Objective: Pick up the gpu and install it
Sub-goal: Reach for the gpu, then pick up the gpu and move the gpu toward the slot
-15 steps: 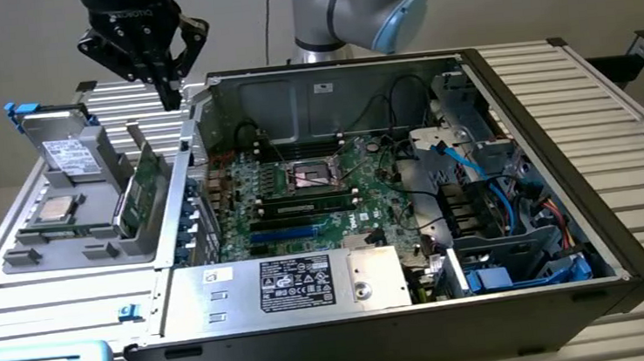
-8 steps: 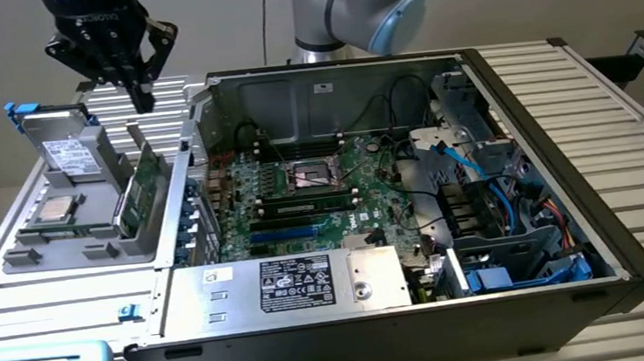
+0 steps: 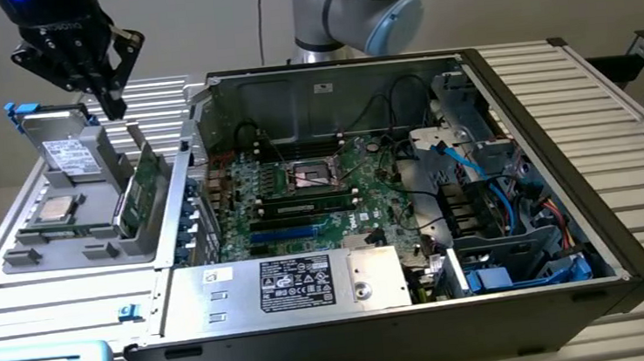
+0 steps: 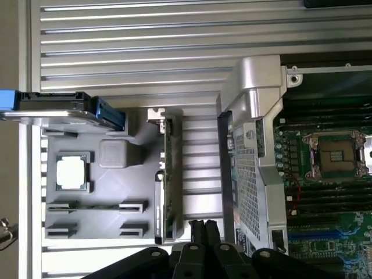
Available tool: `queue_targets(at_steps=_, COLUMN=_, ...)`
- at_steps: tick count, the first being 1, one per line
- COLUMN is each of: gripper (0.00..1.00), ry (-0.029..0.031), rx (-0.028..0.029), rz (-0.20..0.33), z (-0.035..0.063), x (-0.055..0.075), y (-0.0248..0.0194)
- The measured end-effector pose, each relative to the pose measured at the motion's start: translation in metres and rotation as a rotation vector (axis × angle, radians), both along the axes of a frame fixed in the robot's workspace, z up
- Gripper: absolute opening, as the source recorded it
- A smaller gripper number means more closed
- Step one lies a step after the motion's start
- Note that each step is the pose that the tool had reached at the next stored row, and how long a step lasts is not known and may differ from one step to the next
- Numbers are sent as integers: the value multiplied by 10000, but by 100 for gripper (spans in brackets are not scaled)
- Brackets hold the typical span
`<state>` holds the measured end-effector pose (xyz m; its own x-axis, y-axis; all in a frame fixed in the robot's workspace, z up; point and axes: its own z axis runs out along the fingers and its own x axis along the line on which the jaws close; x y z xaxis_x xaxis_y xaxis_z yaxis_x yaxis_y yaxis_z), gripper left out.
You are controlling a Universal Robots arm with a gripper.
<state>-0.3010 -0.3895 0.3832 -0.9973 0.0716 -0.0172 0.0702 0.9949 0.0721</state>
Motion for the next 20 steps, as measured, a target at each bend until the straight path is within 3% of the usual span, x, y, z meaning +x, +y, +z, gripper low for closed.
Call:
queue_targets(at_steps=7, gripper=12, ry=-3, rx=-1, rz=0, z=-123, x=-281, y=21)
queue_targets(at_steps=11, gripper=12, ry=29, rx=-5, rz=2, z=-165, x=-295, y=20)
queue_targets(at_steps=20, gripper=12, ry=28, rx=-4, rz=0, z=-167, x=-298, y=20)
